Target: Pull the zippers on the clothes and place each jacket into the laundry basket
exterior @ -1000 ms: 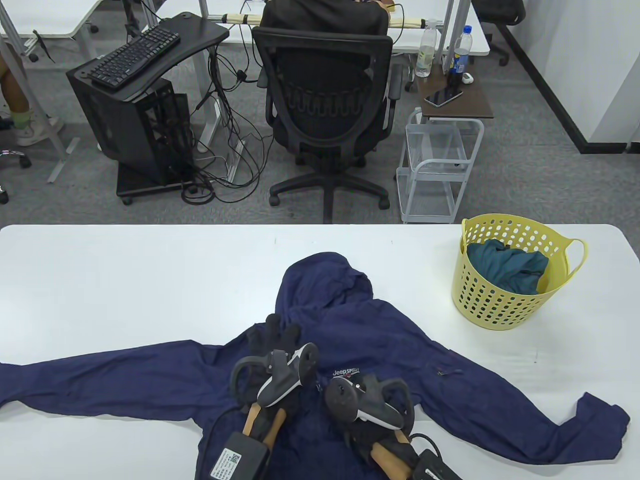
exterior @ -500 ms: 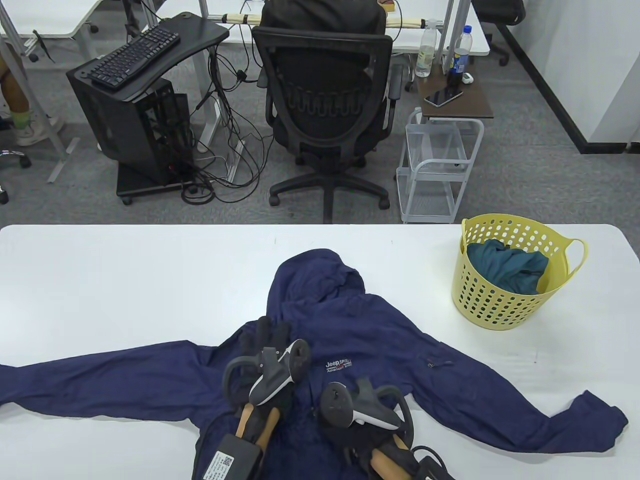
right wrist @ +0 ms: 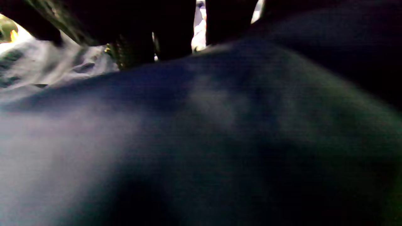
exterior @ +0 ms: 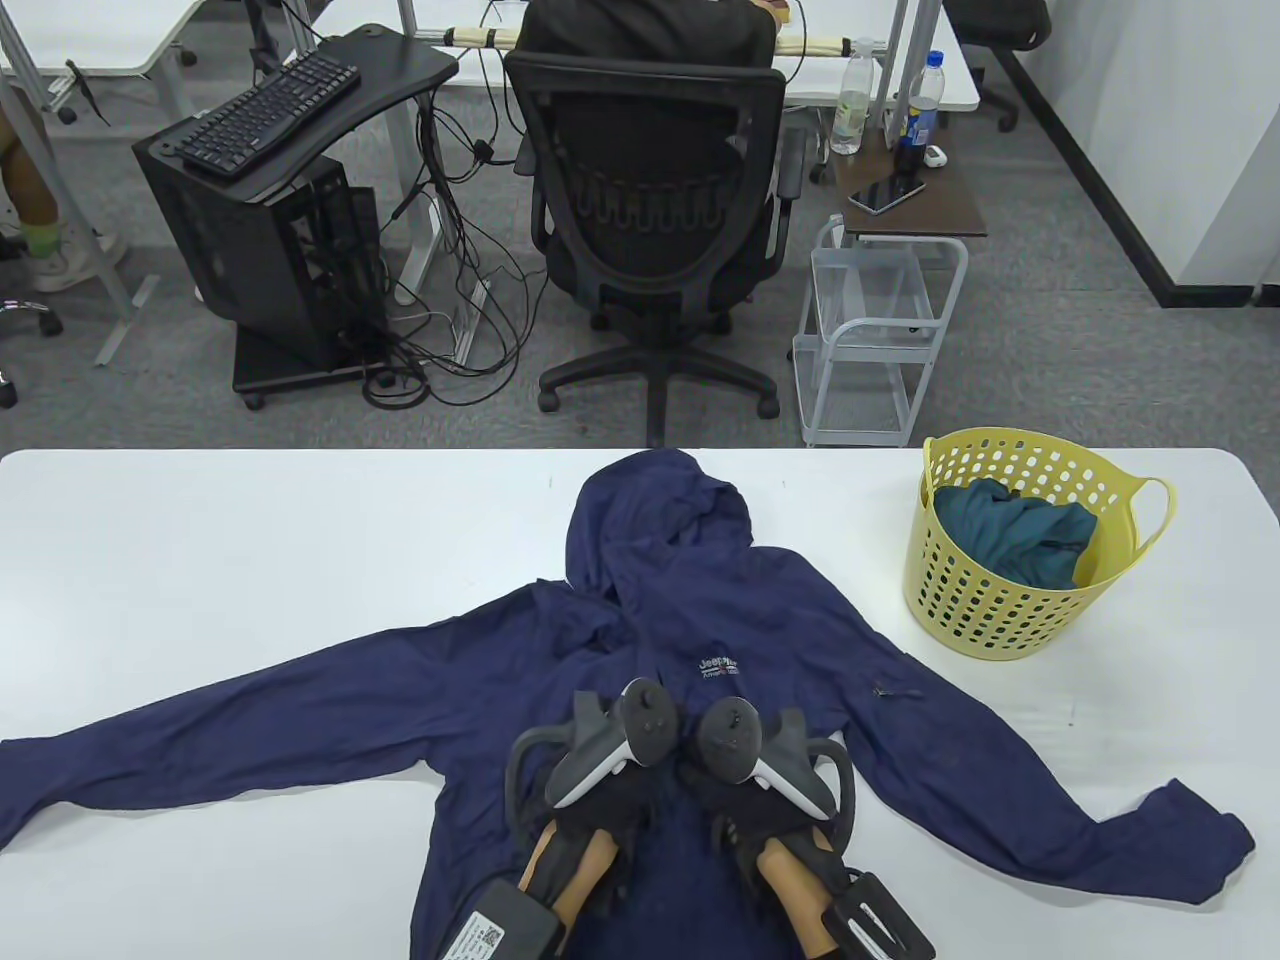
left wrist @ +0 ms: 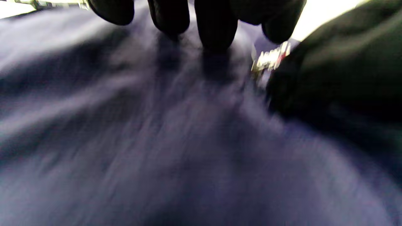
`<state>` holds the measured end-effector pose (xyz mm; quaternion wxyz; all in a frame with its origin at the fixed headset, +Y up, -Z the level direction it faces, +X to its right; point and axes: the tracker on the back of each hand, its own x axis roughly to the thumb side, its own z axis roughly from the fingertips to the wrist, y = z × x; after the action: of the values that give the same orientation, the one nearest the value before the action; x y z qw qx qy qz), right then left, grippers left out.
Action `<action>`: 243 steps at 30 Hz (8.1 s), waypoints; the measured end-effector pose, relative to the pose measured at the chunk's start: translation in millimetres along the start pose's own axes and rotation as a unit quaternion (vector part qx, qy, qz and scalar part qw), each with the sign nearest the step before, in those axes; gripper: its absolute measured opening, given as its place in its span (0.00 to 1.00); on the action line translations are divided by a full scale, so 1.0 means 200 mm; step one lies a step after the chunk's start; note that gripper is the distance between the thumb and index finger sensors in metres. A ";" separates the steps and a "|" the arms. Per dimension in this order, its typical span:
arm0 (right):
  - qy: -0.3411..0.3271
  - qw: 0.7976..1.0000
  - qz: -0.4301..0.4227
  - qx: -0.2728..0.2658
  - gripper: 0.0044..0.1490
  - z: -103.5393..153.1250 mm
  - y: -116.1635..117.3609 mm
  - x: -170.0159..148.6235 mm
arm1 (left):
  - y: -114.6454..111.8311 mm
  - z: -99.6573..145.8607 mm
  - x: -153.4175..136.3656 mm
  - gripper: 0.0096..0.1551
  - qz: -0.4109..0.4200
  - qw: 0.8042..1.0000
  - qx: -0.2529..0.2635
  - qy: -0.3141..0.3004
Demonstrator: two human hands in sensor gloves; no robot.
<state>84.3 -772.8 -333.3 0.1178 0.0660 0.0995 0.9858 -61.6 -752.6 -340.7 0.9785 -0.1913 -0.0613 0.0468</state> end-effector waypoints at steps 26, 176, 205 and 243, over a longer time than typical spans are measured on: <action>-0.180 0.962 0.203 -0.010 0.29 0.35 0.01 0.42 | -0.11 -0.12 -0.32 0.32 0.006 0.999 -0.009 0.036; 0.199 0.968 -0.070 -0.134 0.39 0.17 -0.28 -0.61 | 0.26 0.09 -0.52 0.33 0.046 0.989 0.039 0.137; 0.298 0.954 -0.025 -0.039 0.40 0.13 -0.21 -0.76 | 0.17 -0.05 -1.46 0.42 -0.017 0.933 0.019 0.358; 0.127 0.970 -0.174 0.111 0.43 0.09 -0.02 -0.21 | -0.19 0.35 0.16 0.43 0.126 0.933 -0.206 -0.266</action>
<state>127.6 -776.4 -321.1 0.2661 -0.0654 0.2323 0.9332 -36.5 -758.0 -259.4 0.8515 -0.3753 -0.3033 0.2052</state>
